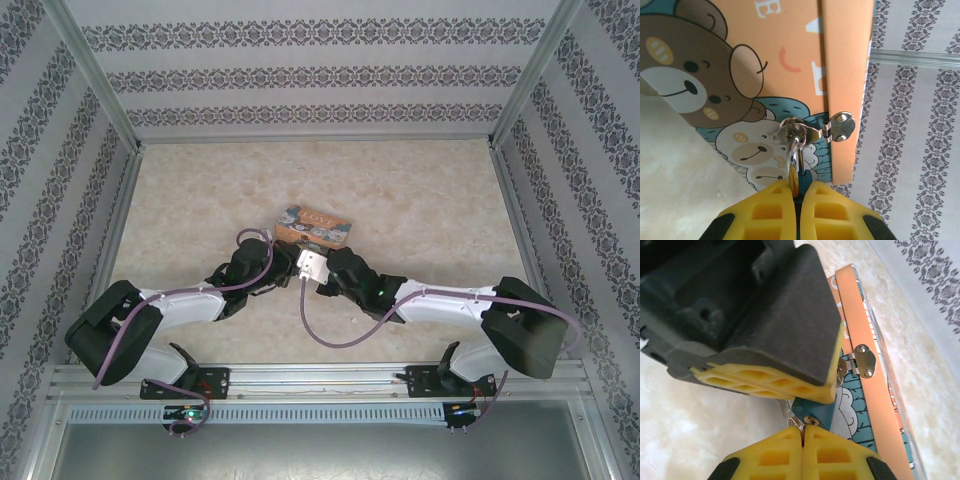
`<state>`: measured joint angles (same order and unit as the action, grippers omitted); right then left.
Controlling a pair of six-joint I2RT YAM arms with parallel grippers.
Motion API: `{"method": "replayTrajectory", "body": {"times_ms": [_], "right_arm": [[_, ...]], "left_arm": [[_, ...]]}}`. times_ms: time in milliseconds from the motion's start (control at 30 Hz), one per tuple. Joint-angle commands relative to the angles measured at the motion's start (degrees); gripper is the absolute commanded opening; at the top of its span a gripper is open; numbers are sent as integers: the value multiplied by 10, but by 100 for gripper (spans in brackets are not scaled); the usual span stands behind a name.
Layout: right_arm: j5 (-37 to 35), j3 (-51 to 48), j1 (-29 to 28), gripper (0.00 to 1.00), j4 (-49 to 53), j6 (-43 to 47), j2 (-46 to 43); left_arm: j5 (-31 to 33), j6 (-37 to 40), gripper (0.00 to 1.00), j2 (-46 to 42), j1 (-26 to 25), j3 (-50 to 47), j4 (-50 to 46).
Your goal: Unlock a padlock with a key
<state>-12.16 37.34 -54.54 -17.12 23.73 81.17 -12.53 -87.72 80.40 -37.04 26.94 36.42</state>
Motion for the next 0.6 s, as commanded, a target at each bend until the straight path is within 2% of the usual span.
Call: {"method": "replayTrajectory", "body": {"times_ms": [0,300,400,567], "right_arm": [[41,4,14,0,-61,-101,2],[75,-26,41,0,-130,-221,4],[91,-32,49,0,-130,-228,5],[75,-43,49,0,-119,-208,20]], "left_arm": [[-32,0,0,5,-8,15,29],[-37,-1,0,12,-8,17,29],[-37,3,0,13,-8,18,25],[-30,6,0,25,-8,14,36]]}}
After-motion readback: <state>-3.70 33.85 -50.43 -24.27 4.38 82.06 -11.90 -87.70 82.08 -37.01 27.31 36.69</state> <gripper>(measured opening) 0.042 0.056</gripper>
